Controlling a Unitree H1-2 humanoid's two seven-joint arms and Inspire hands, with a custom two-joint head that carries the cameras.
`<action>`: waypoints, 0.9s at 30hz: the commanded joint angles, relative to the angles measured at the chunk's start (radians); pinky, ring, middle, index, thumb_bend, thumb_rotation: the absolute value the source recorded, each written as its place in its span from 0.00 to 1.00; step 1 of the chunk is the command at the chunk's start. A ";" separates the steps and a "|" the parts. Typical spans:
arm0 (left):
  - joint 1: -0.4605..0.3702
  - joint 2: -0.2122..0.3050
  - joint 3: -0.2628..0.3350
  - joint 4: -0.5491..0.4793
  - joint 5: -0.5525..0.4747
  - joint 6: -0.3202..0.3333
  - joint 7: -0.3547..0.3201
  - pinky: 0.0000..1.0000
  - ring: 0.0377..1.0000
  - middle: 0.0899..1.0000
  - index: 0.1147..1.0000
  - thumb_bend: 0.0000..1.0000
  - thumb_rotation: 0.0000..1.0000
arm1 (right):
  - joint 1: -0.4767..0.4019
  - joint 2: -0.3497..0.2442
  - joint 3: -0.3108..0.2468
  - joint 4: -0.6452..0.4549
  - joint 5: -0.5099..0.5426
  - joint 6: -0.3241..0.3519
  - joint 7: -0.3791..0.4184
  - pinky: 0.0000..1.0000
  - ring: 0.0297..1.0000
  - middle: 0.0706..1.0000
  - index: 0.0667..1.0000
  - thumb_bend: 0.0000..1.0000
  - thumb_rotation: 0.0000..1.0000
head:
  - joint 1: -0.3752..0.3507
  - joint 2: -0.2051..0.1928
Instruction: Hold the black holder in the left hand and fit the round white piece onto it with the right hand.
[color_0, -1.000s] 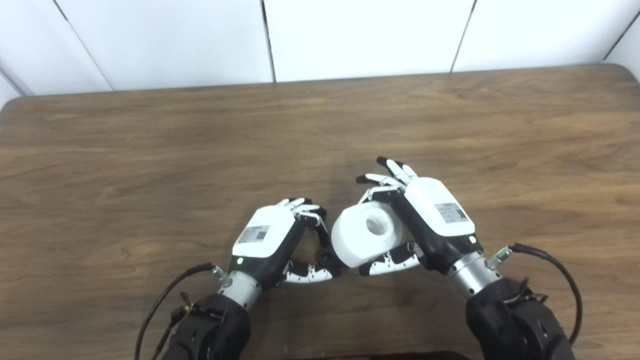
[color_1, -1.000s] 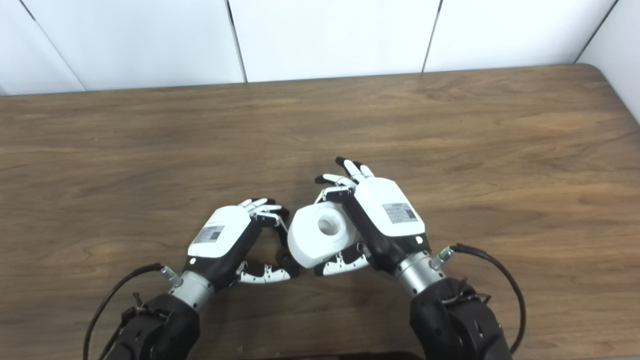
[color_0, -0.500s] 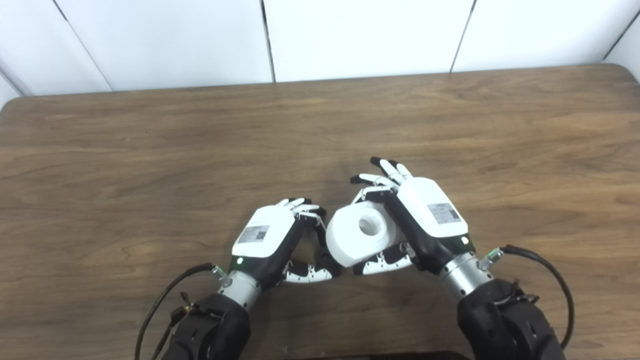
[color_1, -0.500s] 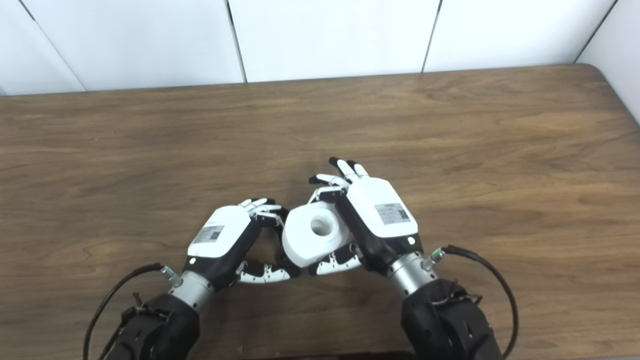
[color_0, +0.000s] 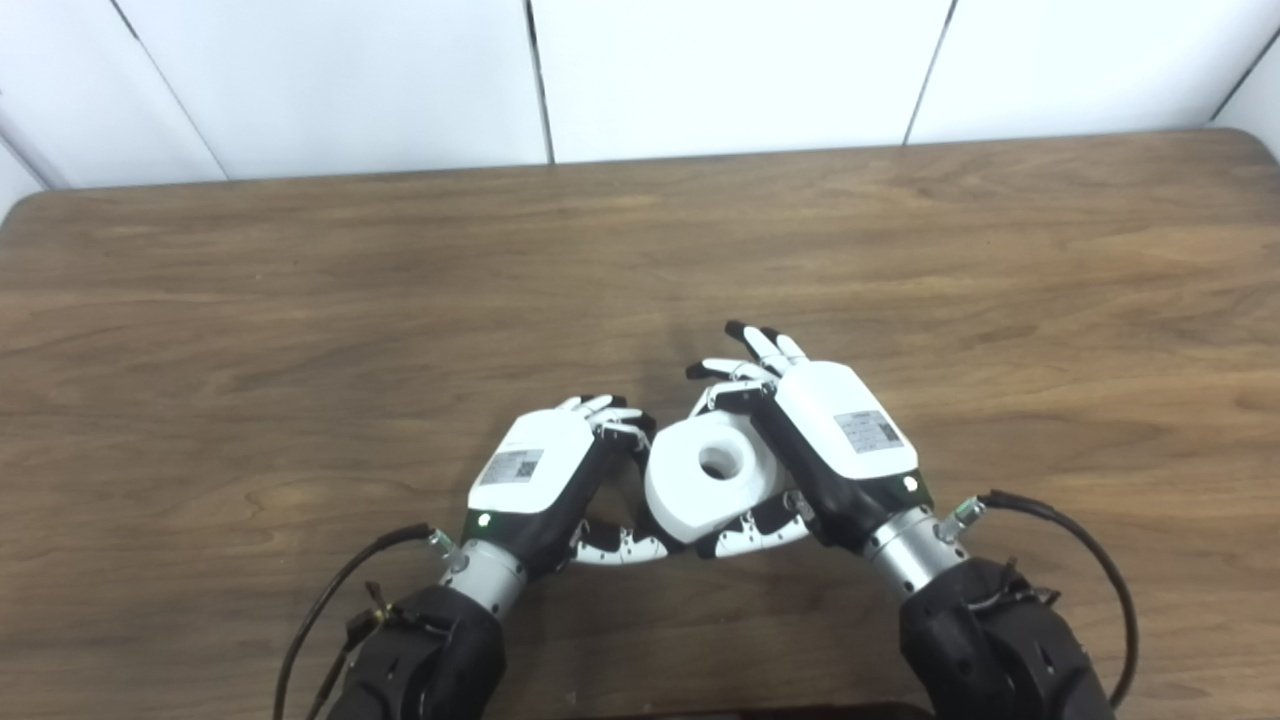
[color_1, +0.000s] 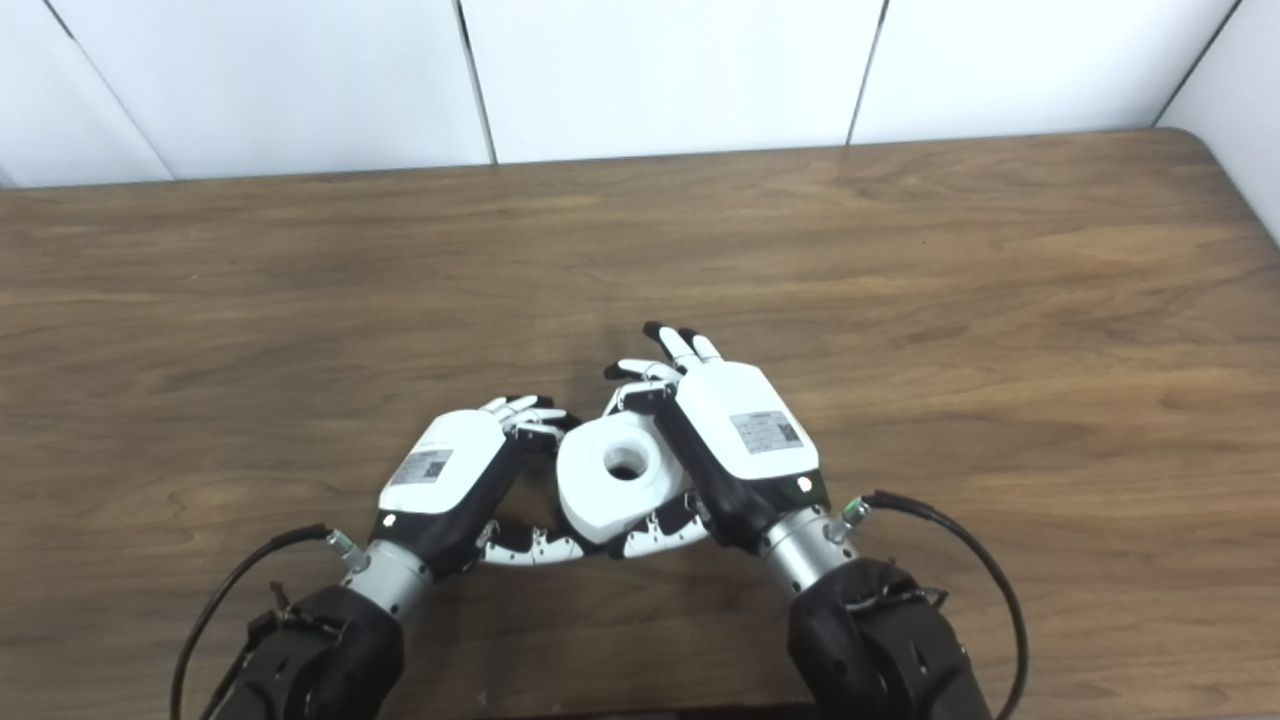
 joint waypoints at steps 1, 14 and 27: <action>-0.002 -0.008 -0.023 0.002 0.009 0.008 -0.047 0.92 0.90 0.80 0.42 0.52 0.05 | 0.006 -0.011 0.011 0.005 -0.008 -0.016 0.042 1.00 0.97 0.81 0.45 0.52 0.14 | -0.001 0.000; -0.005 -0.006 -0.021 0.002 0.009 0.007 -0.048 0.93 0.90 0.79 0.42 0.52 0.05 | -0.010 -0.030 0.014 -0.003 -0.073 -0.012 0.113 1.00 0.96 0.81 0.45 0.52 0.15 | -0.004 0.000; -0.001 -0.006 -0.023 0.007 0.009 0.005 -0.046 0.92 0.90 0.79 0.42 0.52 0.05 | -0.016 -0.027 -0.008 -0.022 -0.107 -0.003 0.188 1.00 1.00 0.87 0.66 0.98 0.40 | -0.011 -0.004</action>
